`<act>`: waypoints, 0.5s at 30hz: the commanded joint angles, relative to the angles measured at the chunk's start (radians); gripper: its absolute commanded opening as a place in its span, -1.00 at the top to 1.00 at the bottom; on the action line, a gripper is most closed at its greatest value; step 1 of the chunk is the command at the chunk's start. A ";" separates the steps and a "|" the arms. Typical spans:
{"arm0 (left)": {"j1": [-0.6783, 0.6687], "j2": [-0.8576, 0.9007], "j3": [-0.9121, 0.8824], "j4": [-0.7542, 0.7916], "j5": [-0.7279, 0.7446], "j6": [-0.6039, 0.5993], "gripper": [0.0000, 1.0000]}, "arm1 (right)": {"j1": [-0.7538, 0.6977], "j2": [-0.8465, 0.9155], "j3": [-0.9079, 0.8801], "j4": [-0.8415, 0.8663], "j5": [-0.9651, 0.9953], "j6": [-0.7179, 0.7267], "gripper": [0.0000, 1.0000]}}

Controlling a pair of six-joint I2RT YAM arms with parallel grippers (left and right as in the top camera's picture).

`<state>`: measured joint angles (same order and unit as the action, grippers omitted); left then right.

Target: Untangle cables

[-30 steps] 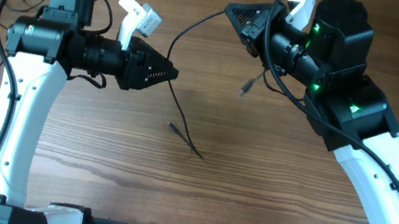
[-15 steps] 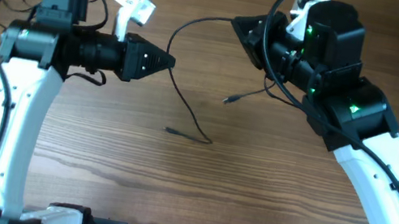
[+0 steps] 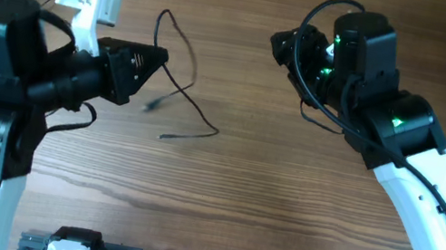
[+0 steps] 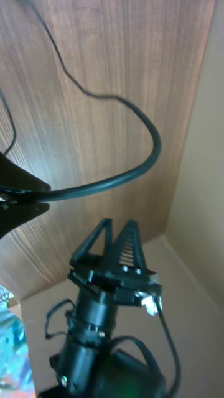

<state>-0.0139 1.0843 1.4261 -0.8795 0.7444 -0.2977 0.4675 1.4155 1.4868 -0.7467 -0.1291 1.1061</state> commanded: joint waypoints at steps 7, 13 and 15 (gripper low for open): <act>0.006 -0.114 0.001 -0.022 -0.653 -0.518 0.92 | -0.003 -0.014 -0.003 -0.071 0.093 -0.007 -0.67; 0.116 -0.086 0.001 -0.022 -0.821 -0.720 0.92 | -0.003 -0.011 -0.003 -0.086 0.105 -0.008 -0.69; 0.243 -0.063 0.001 -0.029 -0.821 -0.836 0.92 | -0.003 -0.011 -0.003 -0.085 0.107 -0.008 -0.69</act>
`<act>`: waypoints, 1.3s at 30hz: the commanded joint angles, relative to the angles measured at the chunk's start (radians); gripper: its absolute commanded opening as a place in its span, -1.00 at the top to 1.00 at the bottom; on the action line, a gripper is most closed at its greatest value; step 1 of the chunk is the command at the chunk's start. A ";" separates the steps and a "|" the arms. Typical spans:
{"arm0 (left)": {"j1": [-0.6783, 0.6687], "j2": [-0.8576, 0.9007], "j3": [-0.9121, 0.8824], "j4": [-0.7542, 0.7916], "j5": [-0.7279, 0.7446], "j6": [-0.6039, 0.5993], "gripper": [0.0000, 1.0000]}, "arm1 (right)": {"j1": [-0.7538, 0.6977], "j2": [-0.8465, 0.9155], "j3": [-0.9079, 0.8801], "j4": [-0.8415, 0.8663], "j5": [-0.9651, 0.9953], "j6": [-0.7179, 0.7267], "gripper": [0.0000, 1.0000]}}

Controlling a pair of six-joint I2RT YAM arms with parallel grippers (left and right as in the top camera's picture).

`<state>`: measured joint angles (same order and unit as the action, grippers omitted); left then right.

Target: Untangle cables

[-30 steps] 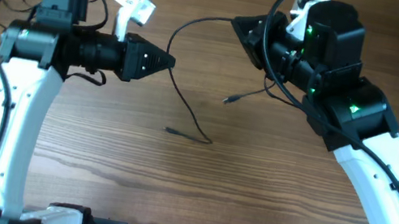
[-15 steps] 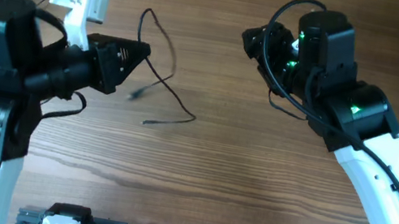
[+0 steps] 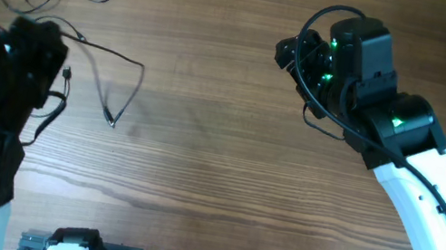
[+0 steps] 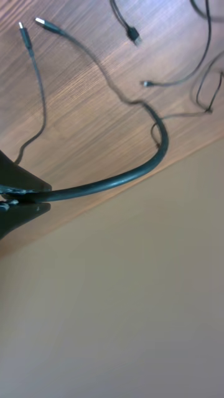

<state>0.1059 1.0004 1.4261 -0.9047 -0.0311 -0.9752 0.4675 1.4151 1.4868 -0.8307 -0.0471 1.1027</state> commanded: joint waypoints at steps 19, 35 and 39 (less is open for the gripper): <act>0.083 0.045 0.001 -0.168 -0.498 -0.365 0.92 | -0.003 0.048 -0.003 0.014 0.073 0.008 -0.68; 0.713 0.427 0.001 -0.230 -0.635 -0.364 0.92 | -0.003 0.072 -0.003 0.006 0.077 -0.003 -0.69; 0.763 0.558 0.001 -0.210 -0.779 -0.284 0.92 | -0.003 0.072 -0.003 0.005 0.078 -0.003 -0.69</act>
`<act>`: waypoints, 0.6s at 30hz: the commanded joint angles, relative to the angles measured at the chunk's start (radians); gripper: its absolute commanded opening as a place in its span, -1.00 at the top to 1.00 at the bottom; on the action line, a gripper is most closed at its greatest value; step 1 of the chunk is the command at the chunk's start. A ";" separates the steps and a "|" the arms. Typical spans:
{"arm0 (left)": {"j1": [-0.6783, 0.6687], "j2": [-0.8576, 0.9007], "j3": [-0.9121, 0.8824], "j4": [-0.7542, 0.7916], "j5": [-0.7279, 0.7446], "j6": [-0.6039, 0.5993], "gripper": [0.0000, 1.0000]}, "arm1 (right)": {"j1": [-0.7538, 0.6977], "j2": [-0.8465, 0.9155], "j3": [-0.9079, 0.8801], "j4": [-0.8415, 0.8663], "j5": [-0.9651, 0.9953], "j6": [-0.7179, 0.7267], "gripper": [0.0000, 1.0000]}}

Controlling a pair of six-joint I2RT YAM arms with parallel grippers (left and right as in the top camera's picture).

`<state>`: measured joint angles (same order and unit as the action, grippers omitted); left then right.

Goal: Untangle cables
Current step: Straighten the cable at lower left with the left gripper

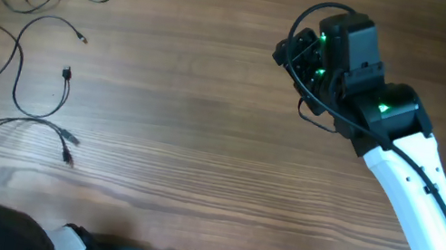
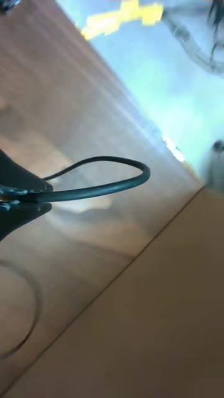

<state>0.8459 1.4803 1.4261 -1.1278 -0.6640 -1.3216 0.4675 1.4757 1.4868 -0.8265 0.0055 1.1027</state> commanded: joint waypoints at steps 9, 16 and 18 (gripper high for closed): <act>0.027 0.375 0.001 0.372 -0.204 0.481 0.78 | -0.003 0.011 -0.003 0.000 0.051 -0.003 -0.69; 0.031 0.443 0.001 0.407 -0.051 0.507 -0.29 | -0.003 0.011 -0.003 -0.002 0.050 -0.003 -0.69; 0.031 0.443 0.001 0.410 0.052 0.581 -0.25 | -0.003 0.011 -0.003 -0.005 0.048 -0.003 -0.68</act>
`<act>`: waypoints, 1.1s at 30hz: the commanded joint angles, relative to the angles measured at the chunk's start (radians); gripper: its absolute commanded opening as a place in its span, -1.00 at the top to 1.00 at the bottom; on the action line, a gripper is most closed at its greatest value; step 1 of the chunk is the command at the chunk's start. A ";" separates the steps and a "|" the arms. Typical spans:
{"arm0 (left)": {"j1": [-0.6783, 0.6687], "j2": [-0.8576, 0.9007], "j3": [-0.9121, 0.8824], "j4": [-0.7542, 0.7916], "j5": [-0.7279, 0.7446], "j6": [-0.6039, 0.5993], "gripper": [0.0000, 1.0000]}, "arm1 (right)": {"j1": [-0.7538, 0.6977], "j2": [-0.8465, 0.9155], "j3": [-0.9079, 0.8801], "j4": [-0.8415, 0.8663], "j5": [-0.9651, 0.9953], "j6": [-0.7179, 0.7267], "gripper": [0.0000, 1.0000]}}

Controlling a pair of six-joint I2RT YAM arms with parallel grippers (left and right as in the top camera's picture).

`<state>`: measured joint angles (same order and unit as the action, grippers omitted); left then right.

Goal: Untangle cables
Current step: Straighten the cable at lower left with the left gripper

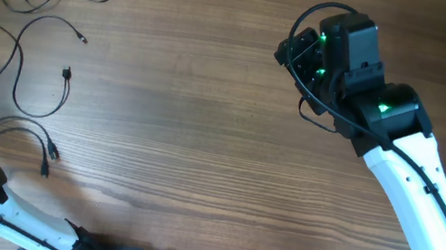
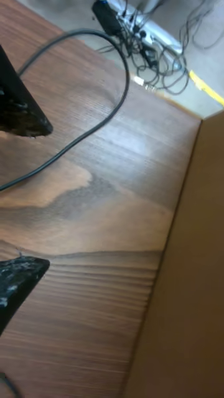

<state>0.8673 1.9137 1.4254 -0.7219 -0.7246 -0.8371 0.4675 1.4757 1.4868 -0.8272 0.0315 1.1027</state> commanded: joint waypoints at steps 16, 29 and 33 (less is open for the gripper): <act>0.115 0.011 0.001 -0.406 0.200 -0.091 -0.98 | -0.003 0.011 -0.003 -0.056 -0.007 -0.072 -0.74; 0.386 0.014 -0.002 -0.387 0.369 -0.139 -1.00 | -0.003 0.029 -0.003 -0.049 -0.013 -0.082 -0.75; 0.387 0.016 -0.007 -0.329 0.338 -0.140 -0.96 | -0.003 0.032 -0.003 -0.050 -0.021 -0.082 -0.75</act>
<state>1.2507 1.9148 1.4258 -1.0851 -0.3679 -0.9642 0.4675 1.4925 1.4868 -0.8787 0.0265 1.0416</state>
